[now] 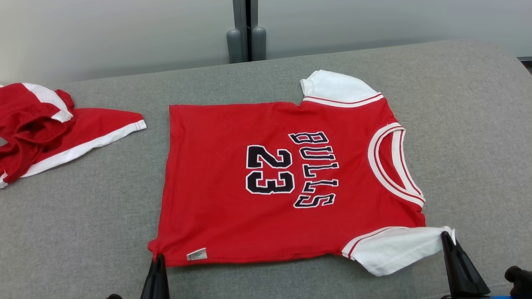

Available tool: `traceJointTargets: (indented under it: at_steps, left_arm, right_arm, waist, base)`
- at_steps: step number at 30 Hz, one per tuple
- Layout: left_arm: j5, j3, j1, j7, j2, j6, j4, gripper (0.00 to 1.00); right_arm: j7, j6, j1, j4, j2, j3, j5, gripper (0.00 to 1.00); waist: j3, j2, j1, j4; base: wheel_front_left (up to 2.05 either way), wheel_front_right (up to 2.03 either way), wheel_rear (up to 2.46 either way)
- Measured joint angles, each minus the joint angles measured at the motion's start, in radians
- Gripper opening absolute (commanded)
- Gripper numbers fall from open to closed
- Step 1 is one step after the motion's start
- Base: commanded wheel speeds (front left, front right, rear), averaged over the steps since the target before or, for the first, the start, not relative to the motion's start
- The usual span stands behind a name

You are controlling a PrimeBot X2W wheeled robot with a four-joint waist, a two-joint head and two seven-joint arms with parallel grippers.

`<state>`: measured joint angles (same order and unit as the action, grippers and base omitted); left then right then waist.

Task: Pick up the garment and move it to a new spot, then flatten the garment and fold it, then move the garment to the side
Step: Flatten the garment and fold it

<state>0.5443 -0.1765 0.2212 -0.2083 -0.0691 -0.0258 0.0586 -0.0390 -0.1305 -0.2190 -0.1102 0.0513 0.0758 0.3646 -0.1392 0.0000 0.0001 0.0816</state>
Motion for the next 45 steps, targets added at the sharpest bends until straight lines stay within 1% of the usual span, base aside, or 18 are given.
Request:
traceJointTargets:
  at_steps: [3,6,9,12,13,18,22,25,26,27,31,32,34,35,40,45]
  left_arm:
    - [0.0,-0.01,-0.032,0.005,0.0,0.009,0.016,0.0]
    - [0.009,-0.018,-0.102,0.014,0.001,0.022,0.036,0.0]
    - [0.022,-0.02,-0.195,0.03,0.002,0.035,0.063,0.0]
    - [0.033,-0.015,-0.297,0.041,0.004,0.035,0.114,0.0]
    - [0.039,-0.012,-0.329,0.044,0.005,0.034,0.135,0.0]
    - [0.038,0.008,-0.462,0.047,0.008,-0.007,0.264,0.0]
    - [0.044,0.015,-0.541,0.033,0.011,-0.029,0.36,0.0]
    - [0.042,0.014,-0.592,0.021,0.012,-0.031,0.418,0.0]
    - [0.042,0.014,-0.592,0.021,0.012,-0.031,0.418,0.0]
    - [0.036,0.009,-0.615,0.02,0.012,-0.037,0.449,0.0]
    - [0.034,0.002,-0.645,0.011,0.012,-0.036,0.494,0.0]
    - [0.033,0.001,-0.649,0.007,0.012,-0.036,0.501,0.0]
    - [0.033,0.0,-0.654,-0.001,0.013,-0.035,0.512,0.8]
    - [0.033,-0.001,-0.654,-0.005,0.013,-0.032,0.514,1.0]
    - [0.024,-0.015,-0.641,-0.014,0.012,-0.026,0.509,1.0]
    - [0.025,-0.02,-0.581,-0.01,-0.008,-0.019,0.46,1.0]
  right_arm:
    - [-0.014,0.0,0.029,0.018,0.0,0.0,0.005,0.0]
    - [-0.03,0.0,0.079,0.04,0.0,-0.002,0.009,0.0]
    - [-0.039,0.0,0.158,0.077,0.0,-0.003,0.006,0.0]
    - [-0.042,0.0,0.256,0.138,-0.001,-0.006,-0.005,0.0]
    - [-0.042,0.0,0.288,0.165,0.0,-0.007,-0.005,0.0]
    - [-0.057,0.0,0.446,0.326,-0.001,-0.02,-0.014,0.0]
    - [-0.092,0.0,0.557,0.466,-0.001,-0.019,-0.026,0.0]
    - [-0.114,0.0,0.63,0.562,-0.001,-0.021,-0.043,0.0]
    - [-0.114,0.0,0.63,0.562,-0.001,-0.021,-0.043,0.0]
    - [-0.128,0.0,0.672,0.62,-0.001,-0.026,-0.048,0.0]
    - [-0.148,0.0,0.746,0.728,0.003,-0.027,-0.056,0.0]
    - [-0.148,0.0,0.761,0.757,0.005,-0.025,-0.056,0.07]
    - [-0.153,0.0,0.787,0.81,0.006,-0.016,-0.055,0.54]
    - [-0.156,0.0,0.799,0.836,0.01,-0.015,-0.056,1.0]
    - [-0.18,0.0,0.846,0.913,0.022,-0.012,-0.065,1.0]
    - [-0.202,0.0,0.848,0.925,0.037,-0.032,-0.089,1.0]
  waist:
    - [-0.006,0.0,0.0,0.002]
    - [-0.016,0.0,0.0,0.008]
    - [-0.03,0.0,0.0,0.019]
    - [-0.048,0.0001,0.0,0.029]
    - [-0.054,0.0001,0.0,0.031]
    - [-0.091,0.0001,0.0001,0.04]
    - [-0.117,0.0002,0.0001,0.039]
    - [-0.135,0.0002,0.0001,0.036]
    - [-0.135,0.0002,0.0001,0.036]
    - [-0.144,0.0002,0.0002,0.034]
    - [-0.156,0.0002,0.0001,0.029]
    - [-0.157,0.0002,0.0,0.027]
    - [-0.156,0.0002,0.0001,0.024]
    - [-0.155,0.0002,0.0,0.022]
    - [-0.137,0.0002,0.0,0.015]
    - [-0.105,0.0002,0.0,0.009]
  base:
    - [0.0,0.0,0.0]
    - [0.0,0.0,0.0]
    - [0.0,0.0,0.0]
    - [0.0,0.0,0.0]
    - [0.0,0.0,0.0]
    - [0.0,0.0,0.0]
    - [0.0,0.0,0.0]
    - [0.0,0.0,0.0]
    - [0.0,0.0,0.0]
    - [0.0,0.0,0.0]
    - [0.0,0.0,0.0]
    - [0.0,0.0,0.0]
    - [0.0,0.0,0.0]
    - [0.0,0.0,0.0]
    - [0.0,0.0,0.0]
    - [0.0,0.0,0.0]
